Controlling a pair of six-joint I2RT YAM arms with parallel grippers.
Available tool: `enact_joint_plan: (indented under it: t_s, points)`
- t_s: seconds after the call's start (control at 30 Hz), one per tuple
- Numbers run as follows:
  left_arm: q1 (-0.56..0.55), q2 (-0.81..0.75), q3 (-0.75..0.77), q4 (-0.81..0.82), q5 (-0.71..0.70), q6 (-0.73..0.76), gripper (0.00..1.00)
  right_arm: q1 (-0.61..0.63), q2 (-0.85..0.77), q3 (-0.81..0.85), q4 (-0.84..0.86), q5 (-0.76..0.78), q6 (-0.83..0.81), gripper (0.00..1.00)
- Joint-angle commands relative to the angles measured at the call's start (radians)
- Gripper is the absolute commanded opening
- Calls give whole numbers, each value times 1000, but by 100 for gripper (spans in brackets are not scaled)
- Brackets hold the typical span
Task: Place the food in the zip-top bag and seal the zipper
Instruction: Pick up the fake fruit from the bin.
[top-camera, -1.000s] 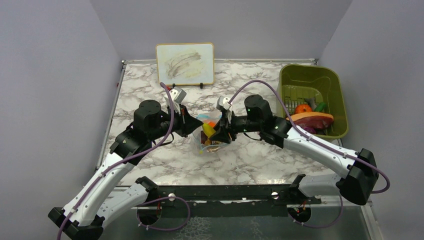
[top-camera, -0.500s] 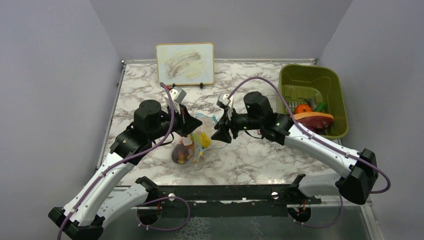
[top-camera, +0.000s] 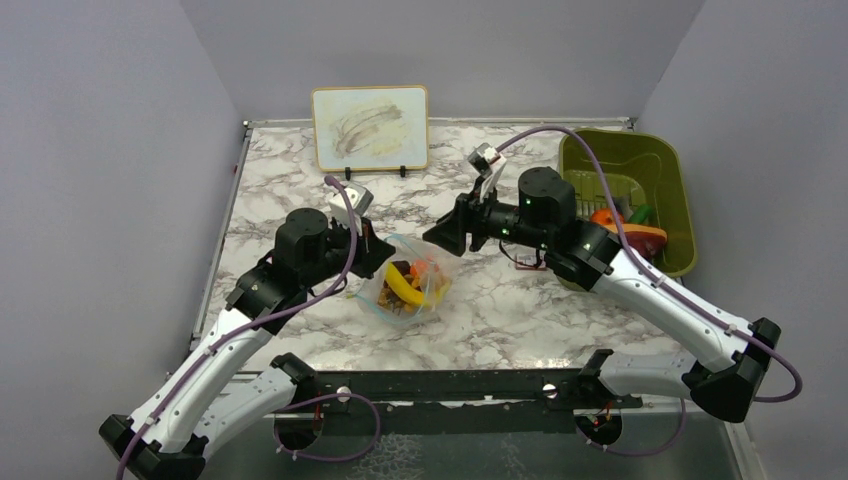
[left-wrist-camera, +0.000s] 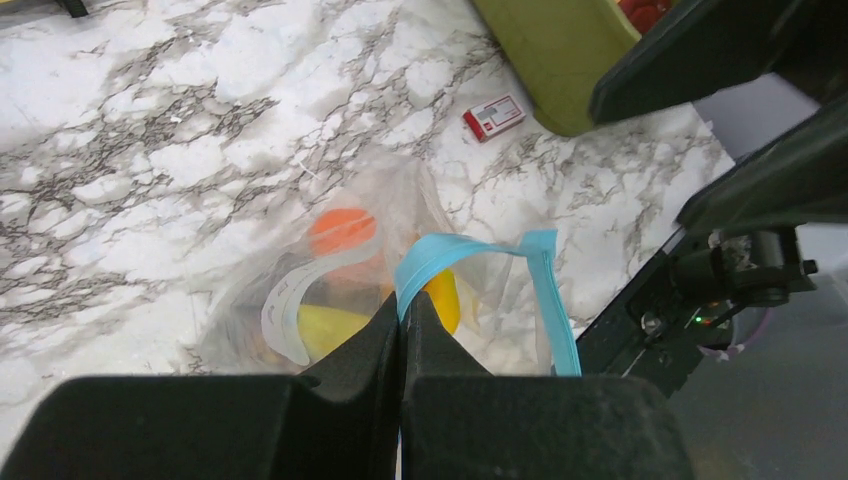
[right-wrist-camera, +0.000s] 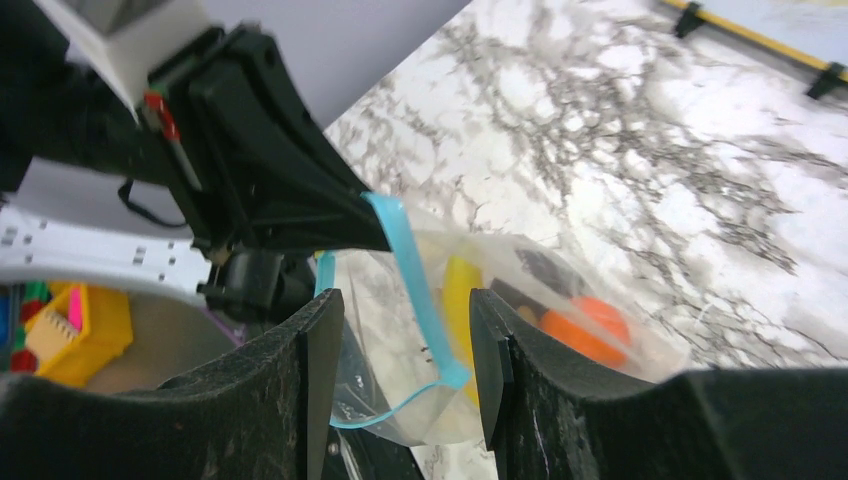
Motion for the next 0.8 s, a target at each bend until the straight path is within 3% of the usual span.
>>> enact_joint_plan:
  t_s: [0.0, 0.33, 0.47, 0.77]
  points:
    - [0, -17, -26, 17, -49, 69, 0, 5, -9, 61, -62, 231, 108, 49]
    - [-1, -112, -151, 65, -15, 166, 0, -19, 71, 242, -294, 656, 24, 49]
    - [-1, -159, -219, 113, -2, 169, 0, -96, 95, 270, -329, 663, 7, 49]
    - [-1, -155, -258, 174, 2, 92, 0, -391, 128, 266, -398, 631, -36, 49]
